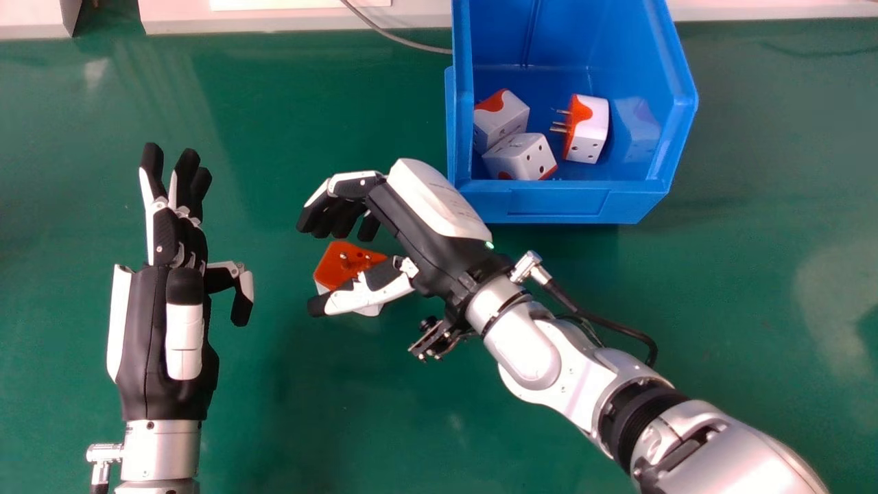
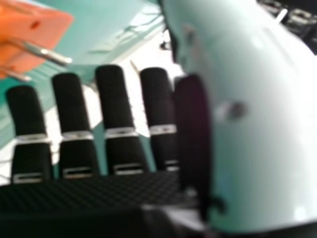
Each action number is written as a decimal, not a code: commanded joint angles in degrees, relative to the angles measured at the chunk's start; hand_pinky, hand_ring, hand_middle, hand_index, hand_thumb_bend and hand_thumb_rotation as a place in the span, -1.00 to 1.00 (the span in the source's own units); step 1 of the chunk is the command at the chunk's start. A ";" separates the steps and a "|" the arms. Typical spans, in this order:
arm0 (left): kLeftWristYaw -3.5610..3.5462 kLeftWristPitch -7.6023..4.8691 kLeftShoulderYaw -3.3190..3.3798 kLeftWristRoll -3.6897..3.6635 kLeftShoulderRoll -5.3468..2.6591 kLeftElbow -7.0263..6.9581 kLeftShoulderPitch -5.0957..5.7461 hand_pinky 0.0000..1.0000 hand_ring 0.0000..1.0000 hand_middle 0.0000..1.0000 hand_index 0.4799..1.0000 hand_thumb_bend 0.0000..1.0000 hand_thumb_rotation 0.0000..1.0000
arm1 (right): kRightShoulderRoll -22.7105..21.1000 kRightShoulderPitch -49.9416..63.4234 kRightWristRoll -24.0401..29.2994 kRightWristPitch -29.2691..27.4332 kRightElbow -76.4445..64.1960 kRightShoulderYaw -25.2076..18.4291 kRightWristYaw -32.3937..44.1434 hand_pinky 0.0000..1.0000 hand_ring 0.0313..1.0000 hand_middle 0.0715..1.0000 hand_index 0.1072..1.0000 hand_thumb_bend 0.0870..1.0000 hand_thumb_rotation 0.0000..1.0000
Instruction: Pick all objects and put in blue box
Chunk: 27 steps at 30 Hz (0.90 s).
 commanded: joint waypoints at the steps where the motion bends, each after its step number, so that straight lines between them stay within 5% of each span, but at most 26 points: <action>1: -0.19 -0.45 0.16 0.06 0.38 -0.65 -0.51 -1.00 1.00 1.00 1.00 1.00 0.92 | -0.15 -2.50 -0.37 0.19 -0.97 0.33 -0.07 0.41 0.61 0.68 0.60 0.92 -0.60; 18: 0.13 -0.94 0.23 0.67 0.56 -0.26 -0.36 -1.00 1.00 1.00 1.00 1.00 0.92 | -0.38 -2.42 -0.01 0.31 -1.05 0.85 1.47 0.57 0.76 0.85 0.74 1.00 -0.50; 27: -0.36 -0.96 0.16 0.13 0.38 -0.77 -0.28 -1.00 1.00 1.00 1.00 1.00 0.92 | -0.67 -2.78 -1.43 2.92 -0.65 2.30 2.36 0.53 0.74 0.84 0.76 1.00 -0.48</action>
